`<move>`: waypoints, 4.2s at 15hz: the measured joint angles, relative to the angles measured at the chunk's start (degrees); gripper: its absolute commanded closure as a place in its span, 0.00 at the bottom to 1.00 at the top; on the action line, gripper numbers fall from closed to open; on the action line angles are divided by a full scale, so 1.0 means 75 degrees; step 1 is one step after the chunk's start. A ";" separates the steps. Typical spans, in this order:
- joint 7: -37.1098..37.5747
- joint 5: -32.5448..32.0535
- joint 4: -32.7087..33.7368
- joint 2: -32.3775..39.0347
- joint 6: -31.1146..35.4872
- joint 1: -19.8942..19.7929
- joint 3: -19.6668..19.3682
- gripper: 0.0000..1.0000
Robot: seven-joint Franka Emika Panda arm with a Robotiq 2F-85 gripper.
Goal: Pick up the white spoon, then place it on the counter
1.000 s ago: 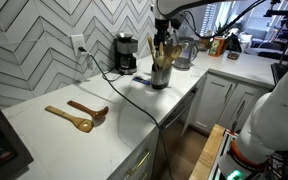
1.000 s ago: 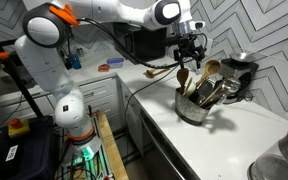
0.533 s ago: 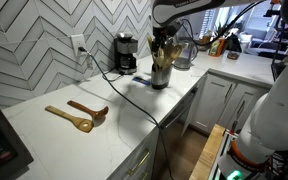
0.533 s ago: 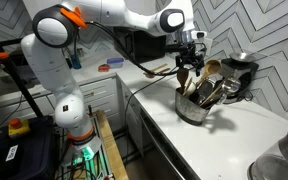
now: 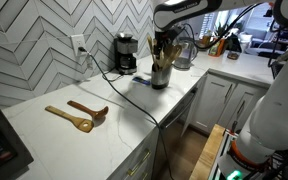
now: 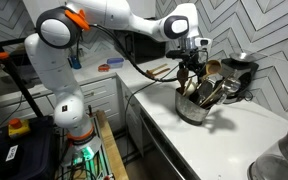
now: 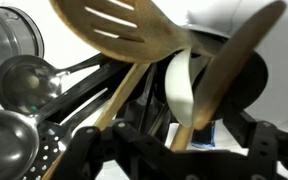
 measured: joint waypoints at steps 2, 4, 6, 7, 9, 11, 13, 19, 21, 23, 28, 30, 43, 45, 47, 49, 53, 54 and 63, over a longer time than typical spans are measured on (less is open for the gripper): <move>0.0053 0.0000 -0.0050 0.0039 0.0086 -0.0024 -0.0005 0.58; 0.0083 0.0000 -0.0103 0.0068 0.0154 -0.0037 -0.0006 0.70; 0.0102 0.0000 -0.0130 0.0092 0.0210 -0.0040 -0.0006 0.80; 0.0118 0.0000 -0.0139 0.0101 0.0236 -0.0040 -0.0006 0.84; 0.0151 -0.0008 -0.0142 0.0113 0.0279 -0.0050 -0.0009 0.87; 0.0152 -0.0018 -0.0141 0.0116 0.0341 -0.0082 -0.0033 0.93; 0.0152 -0.0023 -0.0141 0.0117 0.0383 -0.0111 -0.0059 0.95; 0.0368 -0.0017 -0.0124 0.0098 0.0552 -0.0101 -0.0046 0.98; 0.0375 -0.0022 -0.0106 0.0095 0.0553 -0.0102 -0.0047 0.98; 0.0376 -0.0042 -0.0081 0.0084 0.0552 -0.0102 -0.0047 0.98; 0.0375 -0.0448 0.0061 -0.0038 0.0434 -0.0102 -0.0043 0.98; 0.0375 -0.0792 0.0199 -0.0120 0.0256 -0.0102 -0.0026 0.98; 0.0001 -0.2219 0.1004 -0.0610 -0.0873 -0.0066 0.0182 0.98; -0.0114 -0.2219 0.1112 -0.0631 -0.1000 -0.0062 0.0192 0.98; -0.0223 -0.2219 0.1208 -0.0670 -0.1091 -0.0062 0.0193 0.98; -0.0331 -0.2217 0.1323 -0.0738 -0.1199 -0.0069 0.0185 0.98; -0.0689 -0.2048 0.1437 -0.0972 -0.1265 -0.0124 -0.0001 0.98; -0.0850 -0.1897 0.1445 -0.1023 -0.1265 -0.0156 -0.0116 0.98; -0.3607 0.0510 0.1437 -0.1150 -0.1256 -0.0577 -0.1546 0.98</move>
